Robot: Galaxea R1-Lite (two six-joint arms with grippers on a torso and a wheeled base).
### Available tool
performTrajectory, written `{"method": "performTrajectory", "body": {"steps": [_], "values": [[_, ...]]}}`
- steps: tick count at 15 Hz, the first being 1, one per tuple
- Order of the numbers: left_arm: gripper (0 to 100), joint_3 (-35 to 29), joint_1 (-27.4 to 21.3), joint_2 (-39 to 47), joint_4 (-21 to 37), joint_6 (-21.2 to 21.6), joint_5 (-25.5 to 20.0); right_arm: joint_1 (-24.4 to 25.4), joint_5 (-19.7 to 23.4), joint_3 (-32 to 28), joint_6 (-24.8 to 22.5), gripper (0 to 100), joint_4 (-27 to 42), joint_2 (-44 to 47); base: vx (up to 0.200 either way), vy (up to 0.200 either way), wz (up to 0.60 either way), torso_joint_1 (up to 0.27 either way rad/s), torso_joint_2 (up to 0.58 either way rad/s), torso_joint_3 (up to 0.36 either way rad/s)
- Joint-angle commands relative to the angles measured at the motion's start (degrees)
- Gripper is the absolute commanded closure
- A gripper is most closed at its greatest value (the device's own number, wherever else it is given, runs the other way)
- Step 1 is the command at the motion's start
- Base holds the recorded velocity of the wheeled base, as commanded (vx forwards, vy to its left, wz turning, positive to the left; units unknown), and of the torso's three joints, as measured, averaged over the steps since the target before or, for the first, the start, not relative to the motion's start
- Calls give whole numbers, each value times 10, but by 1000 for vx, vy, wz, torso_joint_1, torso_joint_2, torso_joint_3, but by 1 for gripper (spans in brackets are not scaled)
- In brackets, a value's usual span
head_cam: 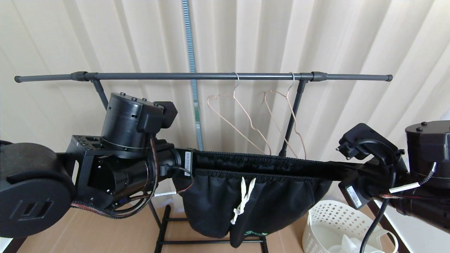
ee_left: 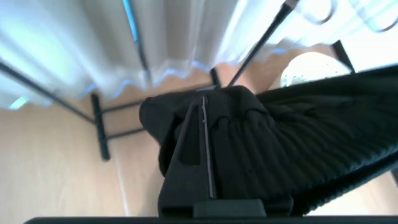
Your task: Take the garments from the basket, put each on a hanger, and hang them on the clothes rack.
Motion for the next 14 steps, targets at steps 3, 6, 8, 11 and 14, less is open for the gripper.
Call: {"method": "performTrajectory", "body": {"steps": [3, 6, 8, 11, 14], "values": [[100, -173, 12, 109, -1, 18, -8, 109, 24, 26, -10, 100, 78, -64, 0, 0, 0, 0, 0, 0], [100, -269, 14, 164, 0, 19, -16, 183, 28, 27, 0, 100, 104, -75, 0, 0, 0, 0, 0, 0], [100, -306, 14, 189, -1, 19, -16, 261, 28, 21, 69, 100, 104, -53, 0, 0, 0, 0, 0, 0], [100, -331, 13, 201, -3, 18, -24, 330, 36, -9, 191, 100, 87, 12, 0, 0, 0, 0, 0, 0], [100, -334, 12, 199, -3, 18, -28, 343, 38, -18, 240, 100, 43, 26, 0, 0, 0, 0, 0, 0]]}}
